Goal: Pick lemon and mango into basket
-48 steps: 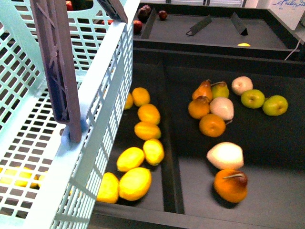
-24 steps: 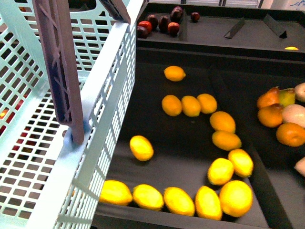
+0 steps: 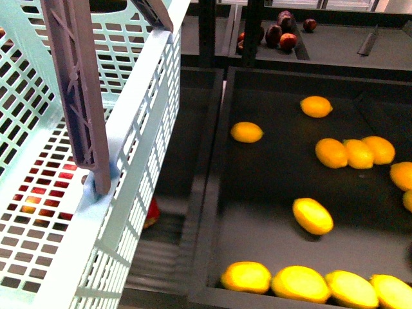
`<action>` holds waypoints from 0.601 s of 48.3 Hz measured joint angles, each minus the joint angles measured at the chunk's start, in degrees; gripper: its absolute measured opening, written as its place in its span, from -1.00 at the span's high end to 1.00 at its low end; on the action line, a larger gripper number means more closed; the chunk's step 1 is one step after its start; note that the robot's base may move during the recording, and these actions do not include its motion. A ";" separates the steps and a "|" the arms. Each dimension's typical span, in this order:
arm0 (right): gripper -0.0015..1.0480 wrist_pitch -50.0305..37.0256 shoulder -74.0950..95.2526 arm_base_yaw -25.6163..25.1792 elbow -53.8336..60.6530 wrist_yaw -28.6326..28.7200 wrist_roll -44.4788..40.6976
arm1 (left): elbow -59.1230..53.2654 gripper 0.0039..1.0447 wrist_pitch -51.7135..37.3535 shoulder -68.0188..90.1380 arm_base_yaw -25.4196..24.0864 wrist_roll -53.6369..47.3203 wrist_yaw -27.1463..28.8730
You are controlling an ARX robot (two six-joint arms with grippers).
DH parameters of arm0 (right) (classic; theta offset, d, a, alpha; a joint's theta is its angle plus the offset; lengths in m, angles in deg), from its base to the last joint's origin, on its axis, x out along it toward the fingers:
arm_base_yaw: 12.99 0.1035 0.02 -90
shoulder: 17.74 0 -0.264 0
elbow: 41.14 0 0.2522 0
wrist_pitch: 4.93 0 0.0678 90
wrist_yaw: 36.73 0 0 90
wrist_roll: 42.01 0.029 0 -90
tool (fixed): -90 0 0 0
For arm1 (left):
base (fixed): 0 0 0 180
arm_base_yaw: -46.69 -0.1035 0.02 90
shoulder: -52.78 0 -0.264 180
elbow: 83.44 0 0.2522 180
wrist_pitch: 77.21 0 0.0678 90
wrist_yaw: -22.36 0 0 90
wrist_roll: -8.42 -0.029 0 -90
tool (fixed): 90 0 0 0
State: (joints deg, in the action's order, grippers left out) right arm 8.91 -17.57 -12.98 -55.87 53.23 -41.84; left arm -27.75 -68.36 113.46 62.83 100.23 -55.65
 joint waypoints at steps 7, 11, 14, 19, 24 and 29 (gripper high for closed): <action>-0.83 0.00 0.00 0.00 0.00 -0.17 0.00 | 0.00 0.46 0.00 0.00 0.00 0.11 -0.09; -0.83 0.00 -0.02 0.00 0.00 -0.09 0.00 | 0.00 0.46 0.00 0.00 0.00 0.02 0.02; -0.83 0.00 -0.02 0.00 0.00 -0.09 -0.02 | 0.00 0.46 0.00 0.00 0.00 0.04 0.00; -0.83 0.02 -0.02 0.00 0.00 0.02 0.02 | 0.00 0.46 0.00 -0.02 0.00 0.11 0.02; -0.83 0.00 -0.04 0.00 0.00 0.00 0.00 | 0.00 0.46 0.00 0.00 0.00 0.09 0.00; -0.83 0.02 -0.02 0.00 0.00 -0.02 0.00 | 0.00 0.46 0.00 0.07 0.00 0.13 0.02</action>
State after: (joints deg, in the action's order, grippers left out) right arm 8.93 -17.59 -12.98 -55.87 53.21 -41.84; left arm -27.75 -68.36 113.53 62.83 100.36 -55.63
